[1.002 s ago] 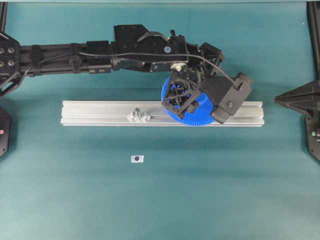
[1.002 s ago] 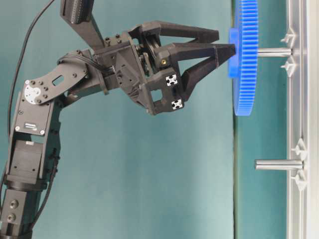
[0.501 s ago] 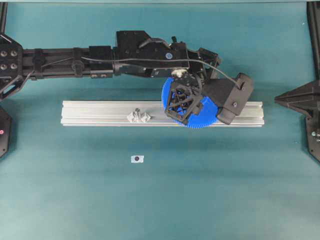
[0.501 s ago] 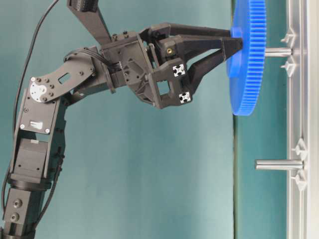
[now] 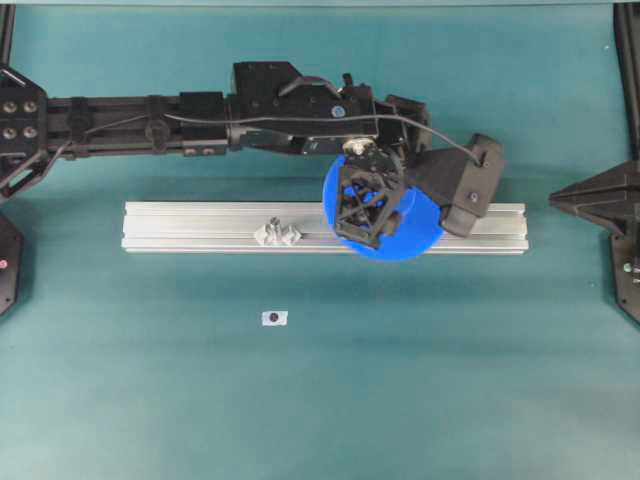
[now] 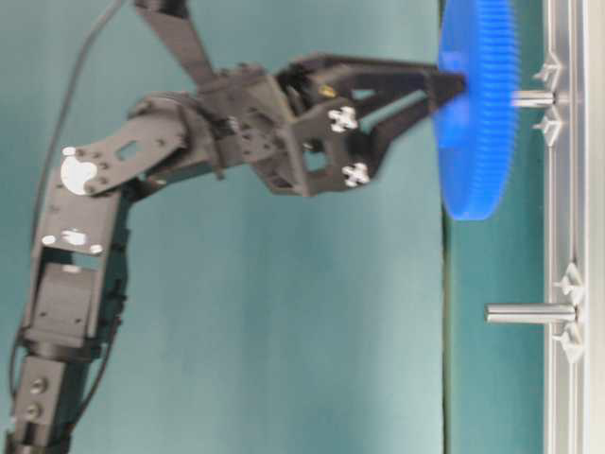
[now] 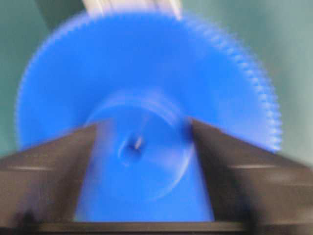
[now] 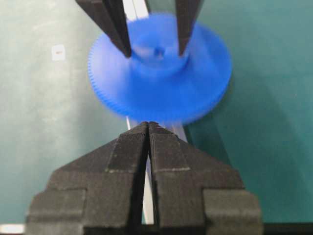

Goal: Insert the large gear onto the shaft.
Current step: 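Align the gear's center hole with the shaft and lower it on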

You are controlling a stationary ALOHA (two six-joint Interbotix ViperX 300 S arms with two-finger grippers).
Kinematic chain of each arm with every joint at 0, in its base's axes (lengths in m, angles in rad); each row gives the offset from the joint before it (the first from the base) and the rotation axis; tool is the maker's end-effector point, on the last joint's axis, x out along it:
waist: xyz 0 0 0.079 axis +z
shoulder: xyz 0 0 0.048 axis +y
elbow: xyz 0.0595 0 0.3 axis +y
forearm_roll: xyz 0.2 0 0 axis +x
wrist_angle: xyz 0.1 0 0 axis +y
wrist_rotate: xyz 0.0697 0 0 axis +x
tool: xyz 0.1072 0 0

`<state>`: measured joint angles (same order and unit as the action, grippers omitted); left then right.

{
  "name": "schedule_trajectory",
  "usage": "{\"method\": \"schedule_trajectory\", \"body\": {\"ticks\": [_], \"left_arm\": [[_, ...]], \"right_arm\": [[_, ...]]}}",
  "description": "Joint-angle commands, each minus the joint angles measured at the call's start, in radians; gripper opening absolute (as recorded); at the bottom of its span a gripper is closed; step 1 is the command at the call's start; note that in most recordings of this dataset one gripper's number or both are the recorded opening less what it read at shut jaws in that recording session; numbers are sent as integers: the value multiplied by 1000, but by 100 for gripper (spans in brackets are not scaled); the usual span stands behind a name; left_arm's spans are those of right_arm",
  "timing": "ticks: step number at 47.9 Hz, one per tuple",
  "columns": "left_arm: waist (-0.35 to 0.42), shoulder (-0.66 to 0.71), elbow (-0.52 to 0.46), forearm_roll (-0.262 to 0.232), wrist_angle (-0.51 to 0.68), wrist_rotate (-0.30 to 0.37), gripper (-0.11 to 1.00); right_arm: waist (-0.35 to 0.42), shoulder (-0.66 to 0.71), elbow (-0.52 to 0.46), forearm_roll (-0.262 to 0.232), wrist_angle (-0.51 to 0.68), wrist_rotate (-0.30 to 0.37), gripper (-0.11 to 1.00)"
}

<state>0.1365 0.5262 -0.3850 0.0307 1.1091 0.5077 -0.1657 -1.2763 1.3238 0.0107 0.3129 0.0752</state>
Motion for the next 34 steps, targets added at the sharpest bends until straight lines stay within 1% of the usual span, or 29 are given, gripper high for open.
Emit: {"method": "schedule_trajectory", "body": {"ticks": [1,5,21,34], "left_arm": [[5,-25,-11,0,0,-31,89],[6,-28,-12,0,-2,-48,89],[8,-32,-21,0,-3,-43,88],[21,-81,-9,0,-9,-54,88]], "right_arm": [[-3,8,-9,-2,-9,9,10],[-2,8,-9,-2,-9,9,10],[-3,6,-5,-2,-21,9,10],[-3,6,-5,-2,-21,9,10]]}}
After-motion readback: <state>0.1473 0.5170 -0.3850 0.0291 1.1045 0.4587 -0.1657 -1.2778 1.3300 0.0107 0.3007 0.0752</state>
